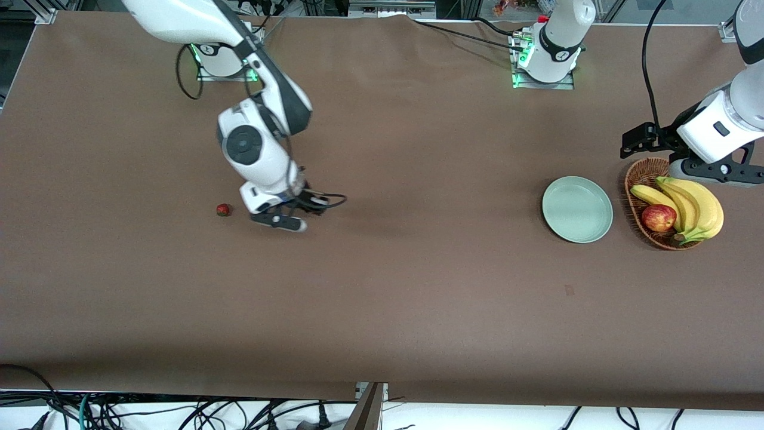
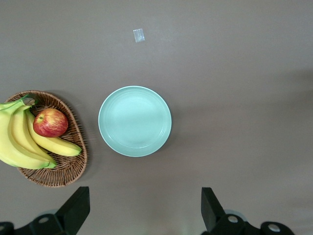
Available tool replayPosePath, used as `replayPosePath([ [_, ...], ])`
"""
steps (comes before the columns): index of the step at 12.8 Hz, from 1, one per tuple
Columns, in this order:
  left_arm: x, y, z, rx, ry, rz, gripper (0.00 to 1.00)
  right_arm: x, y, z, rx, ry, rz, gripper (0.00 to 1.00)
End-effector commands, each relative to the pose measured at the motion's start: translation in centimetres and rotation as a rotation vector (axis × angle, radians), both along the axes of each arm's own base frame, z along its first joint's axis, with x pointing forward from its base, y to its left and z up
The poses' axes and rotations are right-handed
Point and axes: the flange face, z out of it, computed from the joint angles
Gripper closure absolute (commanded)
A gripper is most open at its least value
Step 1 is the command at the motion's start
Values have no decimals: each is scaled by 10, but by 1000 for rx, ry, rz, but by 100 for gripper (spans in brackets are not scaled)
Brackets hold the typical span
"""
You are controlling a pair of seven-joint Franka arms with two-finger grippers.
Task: Collect all strawberries into plate
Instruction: 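Carry the strawberry to mid-table and release it while the left gripper approaches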
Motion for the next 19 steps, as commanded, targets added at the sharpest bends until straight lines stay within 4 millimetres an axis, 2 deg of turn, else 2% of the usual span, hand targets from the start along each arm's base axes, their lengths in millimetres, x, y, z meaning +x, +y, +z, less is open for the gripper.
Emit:
replayPosePath([
  [1, 6, -3, -2, -18, 0, 18, 0, 13, 99, -20, 115, 51, -158, 90],
  [3, 8, -1, -21, -12, 18, 20, 0, 7, 151, -21, 192, 53, -274, 88],
  [4, 8, 0, -27, -12, 11, 23, 0, -6, 179, -23, 246, 37, -318, 84],
  [6, 8, -1, -37, -12, 11, 22, 0, -43, 226, -42, 365, -3, -392, 82],
  [7, 9, 0, -42, -11, 9, 24, 0, -59, 241, -53, 420, -25, -420, 76],
  [9, 7, 0, -55, -10, -3, 25, 0, -80, 256, -71, 470, -76, -447, 60],
  [10, 5, 0, -59, -12, -14, 27, 0, -84, 259, -73, 465, -83, -442, 49],
  [13, 2, 1, -72, -10, -18, 28, 0, -79, 250, -73, 434, -104, -423, 41],
  [14, 1, 0, -75, -10, -15, 27, 0, -70, 242, -70, 386, -105, -419, 34],
  [15, 1, -1, -79, -10, -20, 25, 0, -55, 229, -59, 295, -101, -396, 30],
  [17, -2, -4, -92, -9, -23, 22, 0, -25, 192, -20, 126, -64, -289, 22],
  [19, -9, -16, -111, -10, -27, 5, 0, -9, 150, 8, -27, 1, -106, 21],
])
